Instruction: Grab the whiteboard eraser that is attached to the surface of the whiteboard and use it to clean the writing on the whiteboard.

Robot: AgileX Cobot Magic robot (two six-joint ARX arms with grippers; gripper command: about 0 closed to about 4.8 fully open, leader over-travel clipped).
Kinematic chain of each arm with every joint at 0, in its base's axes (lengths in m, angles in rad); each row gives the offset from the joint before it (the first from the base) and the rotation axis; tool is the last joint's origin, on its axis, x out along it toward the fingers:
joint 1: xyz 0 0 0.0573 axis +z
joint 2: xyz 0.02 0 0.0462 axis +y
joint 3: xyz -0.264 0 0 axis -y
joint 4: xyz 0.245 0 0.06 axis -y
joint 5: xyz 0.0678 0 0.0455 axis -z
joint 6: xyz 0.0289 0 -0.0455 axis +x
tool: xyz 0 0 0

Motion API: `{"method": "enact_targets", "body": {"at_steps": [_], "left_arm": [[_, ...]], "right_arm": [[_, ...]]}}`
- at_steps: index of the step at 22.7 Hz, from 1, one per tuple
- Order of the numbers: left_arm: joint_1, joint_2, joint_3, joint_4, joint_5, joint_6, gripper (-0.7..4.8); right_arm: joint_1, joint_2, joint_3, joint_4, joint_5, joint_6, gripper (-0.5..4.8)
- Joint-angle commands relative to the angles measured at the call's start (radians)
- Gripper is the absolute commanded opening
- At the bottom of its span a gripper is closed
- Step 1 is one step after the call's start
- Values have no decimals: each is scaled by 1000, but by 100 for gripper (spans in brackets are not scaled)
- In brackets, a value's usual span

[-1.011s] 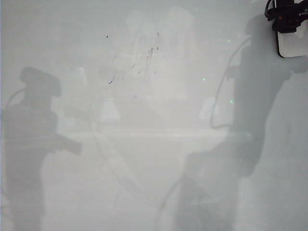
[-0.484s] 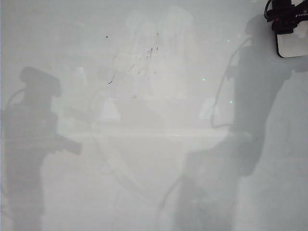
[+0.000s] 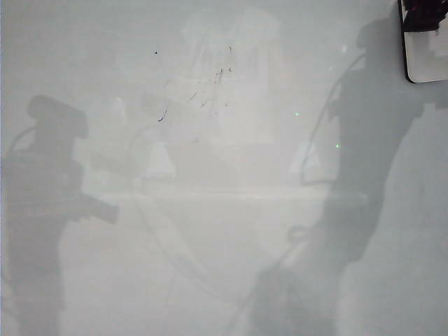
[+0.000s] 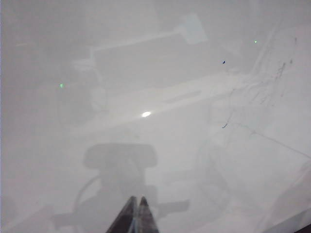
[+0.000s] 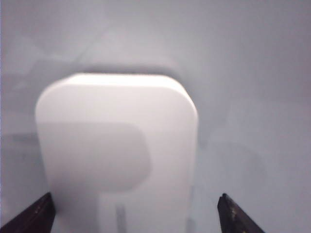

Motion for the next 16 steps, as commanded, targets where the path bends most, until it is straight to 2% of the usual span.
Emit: {"method": "enact_targets", "body": {"at_steps": [1, 2, 4, 5, 6, 7, 10, 13, 16], "left_arm": [[-1, 0, 3, 13, -14, 0, -6], [-1, 0, 3, 13, -14, 0, -6], [-1, 0, 3, 12, -13, 0, -6], [-1, 0, 3, 13, -14, 0, -6], [-1, -1, 3, 13, -13, -1, -6], [-1, -1, 3, 12, -13, -4, -6], [-1, -1, 3, 16, -13, -37, -6], [-1, -1, 3, 20, -13, -69, -6], [-1, -1, 3, 21, -13, -72, -6]], "right_arm": [[0, -95, 3, -87, 2, 1, 451], [0, -121, 3, -101, 2, 1, 436], [1, -190, 3, -144, 1, 2, 356], [1, -253, 3, -198, -6, 2, 247], [1, -303, 3, -248, -6, 2, 164], [1, -361, 3, -305, -6, 2, 105], [1, -464, 3, -408, -11, 14, -10], [1, -570, 3, -510, -63, 61, -3], [1, -645, 3, -544, -93, 105, -3]]}}
